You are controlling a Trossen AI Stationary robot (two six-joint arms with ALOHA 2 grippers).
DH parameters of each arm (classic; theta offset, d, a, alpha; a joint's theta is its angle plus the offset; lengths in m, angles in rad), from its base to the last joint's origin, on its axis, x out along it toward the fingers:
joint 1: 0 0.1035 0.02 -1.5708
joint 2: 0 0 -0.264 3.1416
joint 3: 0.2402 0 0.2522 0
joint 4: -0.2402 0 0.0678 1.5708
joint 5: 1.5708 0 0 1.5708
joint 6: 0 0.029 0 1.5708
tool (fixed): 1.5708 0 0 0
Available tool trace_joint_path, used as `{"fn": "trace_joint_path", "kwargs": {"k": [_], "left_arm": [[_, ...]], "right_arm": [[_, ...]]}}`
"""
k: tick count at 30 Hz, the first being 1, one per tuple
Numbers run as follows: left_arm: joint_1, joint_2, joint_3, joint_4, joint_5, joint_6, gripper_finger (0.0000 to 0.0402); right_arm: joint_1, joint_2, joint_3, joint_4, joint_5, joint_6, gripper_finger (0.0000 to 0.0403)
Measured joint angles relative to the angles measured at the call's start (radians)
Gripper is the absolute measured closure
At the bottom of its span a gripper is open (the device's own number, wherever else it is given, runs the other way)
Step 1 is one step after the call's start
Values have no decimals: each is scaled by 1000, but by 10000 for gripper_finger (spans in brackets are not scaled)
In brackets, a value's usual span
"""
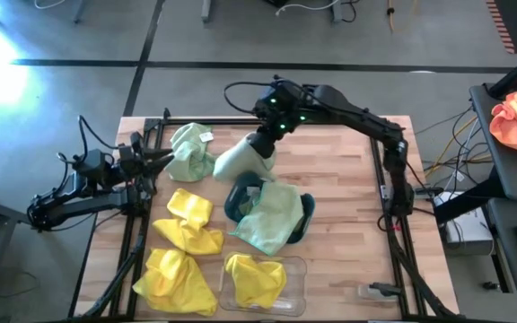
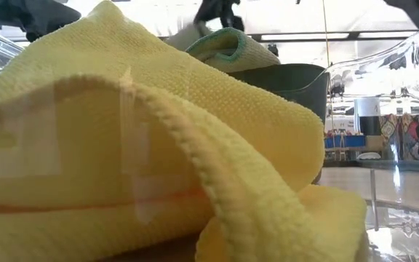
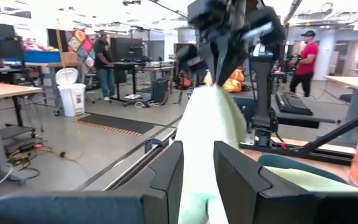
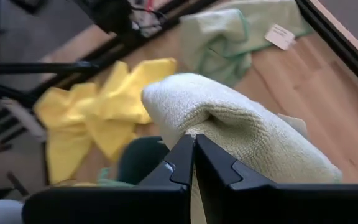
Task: Sort microfiber towel by color & place in baskets
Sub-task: Put the green microfiber cloth into the blue bin
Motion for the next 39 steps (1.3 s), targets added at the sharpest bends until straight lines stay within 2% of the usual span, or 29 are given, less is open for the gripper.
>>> {"fn": "trace_joint_path", "kwargs": {"k": [10, 18, 22, 26, 28, 32, 39], "left_arm": [[0, 0, 0, -7, 20, 0, 327], [-1, 0, 0, -10, 56, -7, 327], [-1, 0, 0, -10, 78, -8, 327], [-1, 0, 0, -10, 79, -8, 327], [-1, 0, 0, -9, 79, -15, 327], [-1, 0, 0, -10, 87, -26, 327], [-1, -3, 0, -12, 122, -44, 327]], "right_arm": [[129, -112, 1, 0, 1, 143, 394], [253, -129, 1, -67, 2, 213, 394], [304, -114, 1, -128, 23, 229, 394], [337, -85, 0, -183, 159, 250, 394], [338, -73, 0, -231, 187, 278, 394], [338, -37, -2, -307, 198, 290, 394], [338, 54, -3, -330, 196, 247, 393]]}}
